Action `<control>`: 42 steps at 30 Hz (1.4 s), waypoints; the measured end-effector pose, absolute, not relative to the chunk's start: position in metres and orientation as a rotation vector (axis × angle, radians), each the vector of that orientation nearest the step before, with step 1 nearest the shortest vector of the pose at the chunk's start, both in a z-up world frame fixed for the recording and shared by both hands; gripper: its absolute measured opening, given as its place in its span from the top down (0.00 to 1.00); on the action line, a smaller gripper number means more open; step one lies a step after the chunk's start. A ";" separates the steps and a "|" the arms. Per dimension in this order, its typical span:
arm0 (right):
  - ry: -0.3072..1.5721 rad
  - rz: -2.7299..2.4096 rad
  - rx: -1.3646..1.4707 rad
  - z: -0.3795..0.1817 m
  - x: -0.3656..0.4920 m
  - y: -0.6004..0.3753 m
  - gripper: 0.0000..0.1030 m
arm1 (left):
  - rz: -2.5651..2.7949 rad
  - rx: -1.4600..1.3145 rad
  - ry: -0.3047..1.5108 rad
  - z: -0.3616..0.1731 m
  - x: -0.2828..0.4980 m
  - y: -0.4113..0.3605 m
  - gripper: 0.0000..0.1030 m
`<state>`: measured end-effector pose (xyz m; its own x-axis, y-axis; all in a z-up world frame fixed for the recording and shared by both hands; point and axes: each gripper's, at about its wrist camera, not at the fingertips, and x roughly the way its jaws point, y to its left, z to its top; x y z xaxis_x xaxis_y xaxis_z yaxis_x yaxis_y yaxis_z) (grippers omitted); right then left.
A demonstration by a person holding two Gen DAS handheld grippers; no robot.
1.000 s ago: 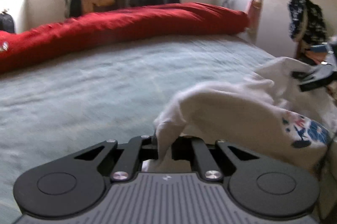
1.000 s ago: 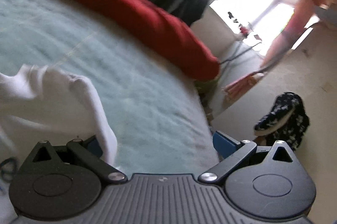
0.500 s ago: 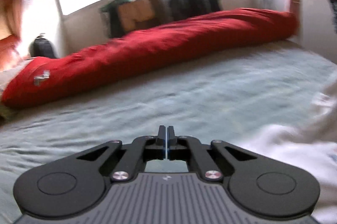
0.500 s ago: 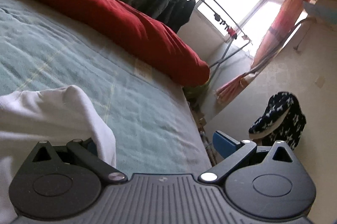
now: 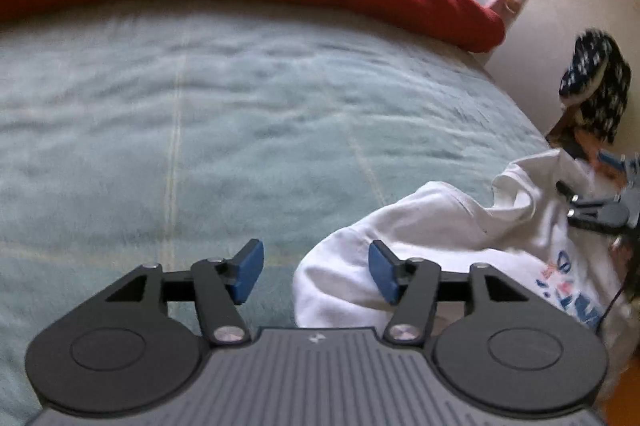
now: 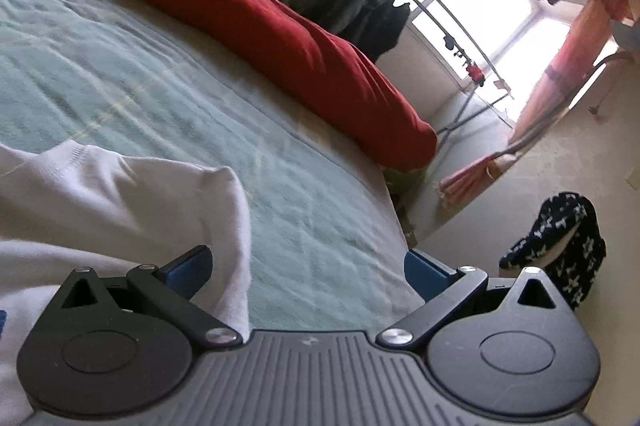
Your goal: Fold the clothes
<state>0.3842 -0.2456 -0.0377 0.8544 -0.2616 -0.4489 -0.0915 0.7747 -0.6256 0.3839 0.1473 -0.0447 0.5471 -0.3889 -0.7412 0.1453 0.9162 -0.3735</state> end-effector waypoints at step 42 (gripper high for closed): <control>0.580 0.102 -0.661 -0.040 0.373 -0.221 0.00 | -0.373 -0.420 0.917 -0.065 0.325 0.136 0.88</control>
